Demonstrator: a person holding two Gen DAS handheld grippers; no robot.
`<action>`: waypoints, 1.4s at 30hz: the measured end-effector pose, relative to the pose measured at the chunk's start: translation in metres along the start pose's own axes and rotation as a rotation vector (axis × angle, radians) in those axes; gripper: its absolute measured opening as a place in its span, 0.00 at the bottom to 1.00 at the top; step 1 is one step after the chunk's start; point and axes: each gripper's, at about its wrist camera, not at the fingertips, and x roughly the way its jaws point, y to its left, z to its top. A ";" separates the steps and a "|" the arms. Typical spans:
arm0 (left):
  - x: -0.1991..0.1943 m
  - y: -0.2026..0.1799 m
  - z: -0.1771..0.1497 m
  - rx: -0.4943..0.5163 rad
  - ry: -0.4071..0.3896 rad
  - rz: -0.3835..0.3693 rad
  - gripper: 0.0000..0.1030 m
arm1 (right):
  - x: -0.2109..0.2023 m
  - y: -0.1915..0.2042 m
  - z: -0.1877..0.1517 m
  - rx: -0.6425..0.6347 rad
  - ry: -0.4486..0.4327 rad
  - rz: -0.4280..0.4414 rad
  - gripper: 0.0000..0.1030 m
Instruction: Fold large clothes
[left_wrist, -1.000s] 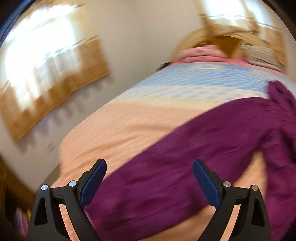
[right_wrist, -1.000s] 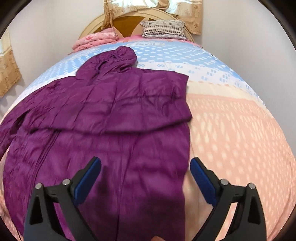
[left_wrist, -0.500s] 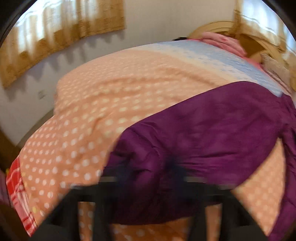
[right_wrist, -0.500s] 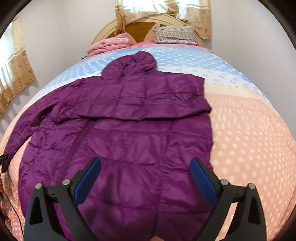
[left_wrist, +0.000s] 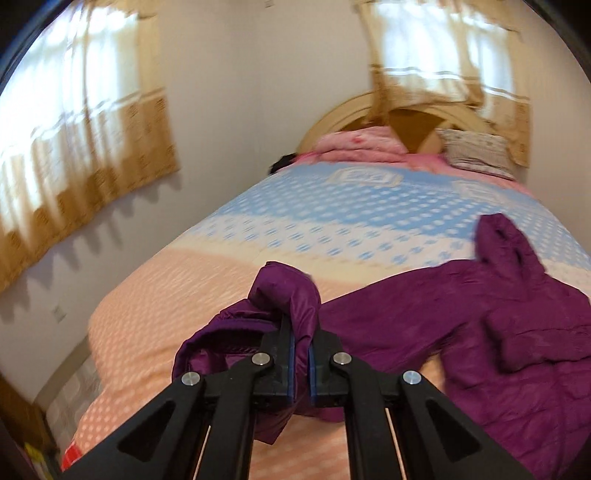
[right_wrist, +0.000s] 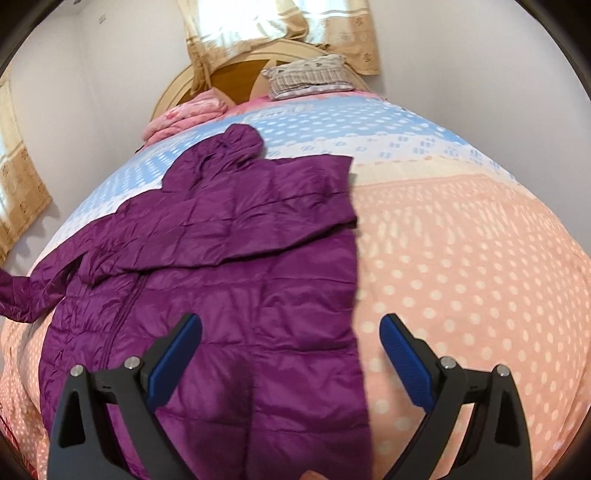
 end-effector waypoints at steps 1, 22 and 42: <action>-0.004 -0.014 0.003 0.019 -0.012 -0.030 0.04 | 0.000 -0.003 0.000 -0.002 -0.002 -0.017 0.96; -0.015 -0.330 -0.015 0.350 -0.070 -0.327 0.65 | 0.003 -0.057 -0.010 0.065 0.020 -0.079 0.96; 0.079 -0.146 -0.056 0.045 0.114 0.175 0.94 | 0.024 0.055 0.052 -0.053 0.067 0.161 0.95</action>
